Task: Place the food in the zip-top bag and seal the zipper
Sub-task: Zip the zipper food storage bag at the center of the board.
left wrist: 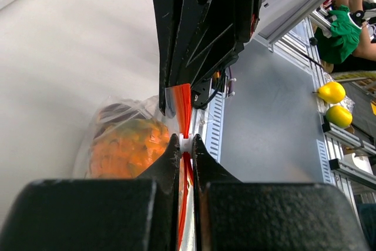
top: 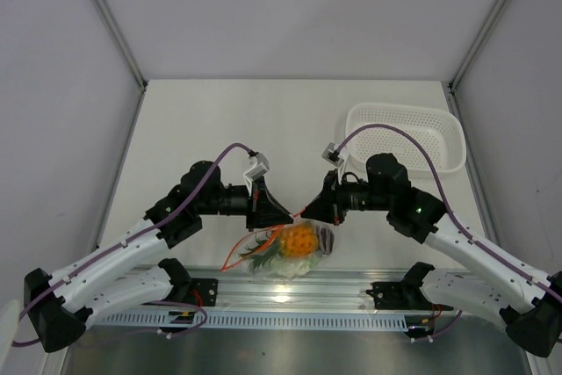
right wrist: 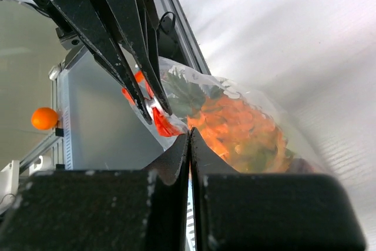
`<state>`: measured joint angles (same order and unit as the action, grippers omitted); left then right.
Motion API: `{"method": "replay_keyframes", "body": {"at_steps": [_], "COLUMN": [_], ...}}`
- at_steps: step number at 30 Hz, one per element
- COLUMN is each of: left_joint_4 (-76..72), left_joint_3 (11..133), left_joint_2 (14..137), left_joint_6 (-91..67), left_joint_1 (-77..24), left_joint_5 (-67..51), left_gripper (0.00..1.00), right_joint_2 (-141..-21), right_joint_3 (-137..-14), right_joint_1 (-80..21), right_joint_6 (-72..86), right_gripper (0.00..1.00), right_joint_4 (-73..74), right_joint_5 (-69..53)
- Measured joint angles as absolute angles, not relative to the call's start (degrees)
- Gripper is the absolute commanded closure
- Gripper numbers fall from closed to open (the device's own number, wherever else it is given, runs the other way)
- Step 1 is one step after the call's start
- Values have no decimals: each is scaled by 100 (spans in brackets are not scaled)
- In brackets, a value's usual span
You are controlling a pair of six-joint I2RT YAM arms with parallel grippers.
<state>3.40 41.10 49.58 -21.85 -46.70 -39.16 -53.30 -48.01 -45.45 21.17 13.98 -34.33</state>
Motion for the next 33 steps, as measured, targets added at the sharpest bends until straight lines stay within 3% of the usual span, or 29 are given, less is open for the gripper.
{"method": "replay_keyframes", "body": {"at_steps": [2,4,5,9,17,33], "left_joint_4": [438,489,530,611,580,543], "left_joint_3": [4134,4150,4152,4185,4235,4235], "left_joint_2": [4921,4921,4921,4958,5048,5048], "left_joint_6": [-2176,-2171,-2174,-2180,-2202,-2202], "left_joint_1": [-4670,-4670,-4670,-4670,-4670,-4670], "left_joint_5": [-3918,-3929,-3962,-4101,-4294,-4464], "left_gripper": [99,99,99,99,99,100], "right_joint_2": [-5328,-5332,-5336,-5384,-5675,-6313], "right_joint_3": [-4803,-4831,-4880,-5192,-5708,-5981], "right_joint_1": [-4545,-4543,-4539,-4508,-4515,-4827], "right_joint_6": [2027,1844,1745,1245,602,187], "right_gripper": [100,85,70,53,54,74], "right_joint_4": [1402,1509,1621,1984,2303,2779], "right_joint_5": [-3454,-3548,-3583,-3844,-4429,-4595]}}
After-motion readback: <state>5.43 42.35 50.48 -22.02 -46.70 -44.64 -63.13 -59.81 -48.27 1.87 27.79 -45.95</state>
